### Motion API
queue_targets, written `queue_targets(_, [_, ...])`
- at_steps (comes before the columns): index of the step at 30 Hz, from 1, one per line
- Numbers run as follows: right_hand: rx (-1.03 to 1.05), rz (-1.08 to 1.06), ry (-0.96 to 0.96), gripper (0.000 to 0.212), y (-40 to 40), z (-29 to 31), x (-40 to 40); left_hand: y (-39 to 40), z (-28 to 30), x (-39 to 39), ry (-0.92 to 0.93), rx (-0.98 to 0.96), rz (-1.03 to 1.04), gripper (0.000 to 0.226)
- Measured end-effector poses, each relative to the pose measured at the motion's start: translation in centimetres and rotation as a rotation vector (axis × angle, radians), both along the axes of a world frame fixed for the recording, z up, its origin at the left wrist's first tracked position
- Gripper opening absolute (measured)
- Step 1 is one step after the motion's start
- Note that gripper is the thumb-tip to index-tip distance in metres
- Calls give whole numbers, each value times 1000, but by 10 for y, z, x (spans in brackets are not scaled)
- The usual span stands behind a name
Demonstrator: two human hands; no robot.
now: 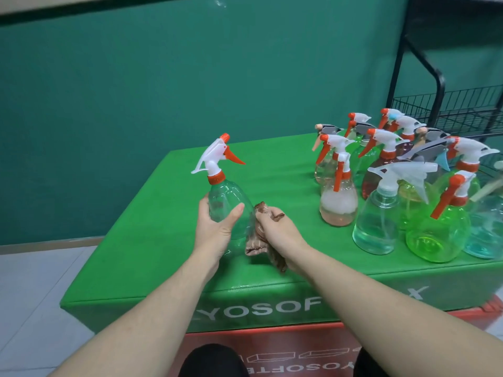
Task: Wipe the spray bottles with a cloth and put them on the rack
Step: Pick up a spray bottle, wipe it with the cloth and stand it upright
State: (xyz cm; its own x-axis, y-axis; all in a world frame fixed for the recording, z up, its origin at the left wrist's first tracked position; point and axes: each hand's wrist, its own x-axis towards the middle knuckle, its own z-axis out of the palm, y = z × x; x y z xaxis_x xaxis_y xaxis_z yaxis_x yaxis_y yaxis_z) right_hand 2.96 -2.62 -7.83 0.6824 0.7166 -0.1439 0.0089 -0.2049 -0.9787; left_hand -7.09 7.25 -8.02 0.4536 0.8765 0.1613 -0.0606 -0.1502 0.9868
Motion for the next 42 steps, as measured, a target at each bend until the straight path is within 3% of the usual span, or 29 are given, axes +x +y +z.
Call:
queue_targets(5, [-195, 125, -286, 37, -2, 5, 12, 0, 0, -1, 67, 47, 20, 59])
queue_targets(7, [-335, 166, -456, 58, -8, 2, 18, -4, 1, 0, 95, 56, 14, 58])
queue_targets(9, [-358, 175, -499, 78, -14, -4, 24, -9, 3, 5, 107, 54, 5, 58])
queue_targets(12, [-312, 164, -496, 87, -39, -2, 26, -24, 7, 18, 115, 62, -27, 61])
queue_targets(19, [-292, 22, -568, 72, -117, -6, 58, -75, 5, 67, 215, 69, -160, 72])
queue_targets(27, [-337, -36, -512, 44, -188, -14, 82, -123, -7, 102, 395, 104, -270, 75])
queue_targets(37, [-297, -32, -499, 36, -213, 2, 81, -133, 11, 94, 512, 120, -302, 125])
queue_targets(42, [-228, -38, -551, 31, -209, 41, 63, -138, 50, 74, 452, 285, -212, 80])
